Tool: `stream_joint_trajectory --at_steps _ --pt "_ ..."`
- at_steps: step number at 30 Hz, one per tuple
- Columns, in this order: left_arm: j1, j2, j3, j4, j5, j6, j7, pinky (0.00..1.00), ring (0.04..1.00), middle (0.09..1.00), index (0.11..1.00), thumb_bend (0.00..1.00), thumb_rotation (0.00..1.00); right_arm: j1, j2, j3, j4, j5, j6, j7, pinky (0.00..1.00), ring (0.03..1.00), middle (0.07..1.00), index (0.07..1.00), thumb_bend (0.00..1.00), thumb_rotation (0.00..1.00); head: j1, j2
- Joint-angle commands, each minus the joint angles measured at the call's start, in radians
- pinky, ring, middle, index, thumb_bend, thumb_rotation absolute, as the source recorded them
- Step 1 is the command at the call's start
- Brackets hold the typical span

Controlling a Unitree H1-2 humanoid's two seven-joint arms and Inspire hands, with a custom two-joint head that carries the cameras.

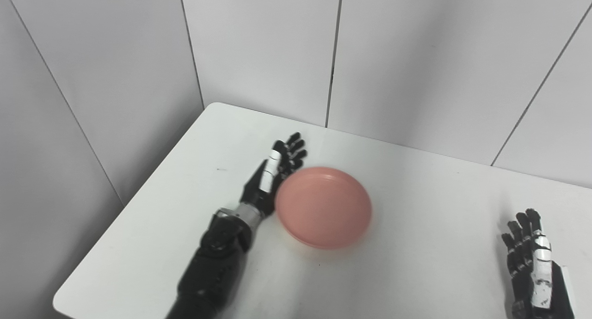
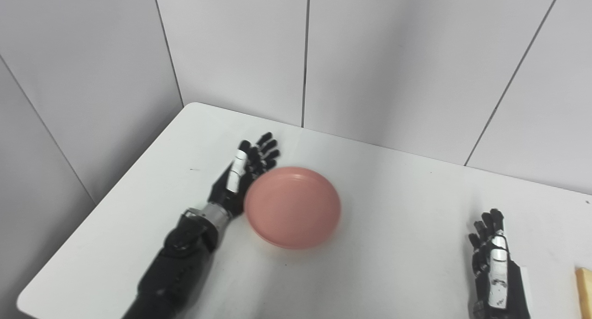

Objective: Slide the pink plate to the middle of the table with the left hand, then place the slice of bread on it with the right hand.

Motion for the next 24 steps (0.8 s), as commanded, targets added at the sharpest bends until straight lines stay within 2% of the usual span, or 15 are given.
stream_joint_trajectory --at_steps 1,6,7,13,19,24 --pt "0.019 -0.02 -0.012 -0.029 0.023 -0.007 0.022 1.0 0.972 0.995 0.989 0.81 1.0 -0.021 -0.006 -0.002 -0.04 0.001 -0.036 0.004 1.0 1.0 1.0 1.0 0.56 0.98 -0.012 0.003" --pt "0.05 -0.059 -0.017 -0.05 0.075 -0.027 0.067 0.99 0.972 1.0 1.0 0.8 1.0 -0.015 0.003 0.006 -0.061 -0.013 -0.036 -0.004 1.0 0.992 0.987 0.981 0.54 0.95 -0.101 0.014" --pt "0.056 -0.064 -0.021 -0.056 0.083 -0.029 0.07 0.98 0.971 1.0 1.0 0.8 1.0 -0.015 0.006 0.007 -0.062 -0.011 -0.036 -0.003 1.0 0.985 0.981 0.975 0.55 0.93 -0.101 0.014" --pt "0.089 -0.075 -0.049 -0.096 0.092 -0.026 0.049 1.0 0.973 1.0 1.0 0.8 1.0 -0.008 0.031 0.019 -0.083 -0.032 -0.016 -0.024 1.0 0.97 0.962 0.952 0.59 0.86 -0.182 0.023" --pt "0.129 -0.083 -0.076 -0.137 0.093 -0.04 0.038 1.0 0.985 1.0 1.0 0.79 1.0 -0.005 0.065 0.037 -0.1 -0.07 -0.01 -0.057 1.0 0.967 0.961 0.959 0.58 0.86 -0.273 0.036" --pt "0.158 -0.093 -0.088 -0.184 0.084 -0.022 0.038 1.0 0.993 1.0 1.0 0.77 1.0 -0.005 0.09 0.056 -0.113 -0.104 -0.006 -0.083 1.0 0.965 0.957 0.954 0.57 0.86 -0.318 0.044"
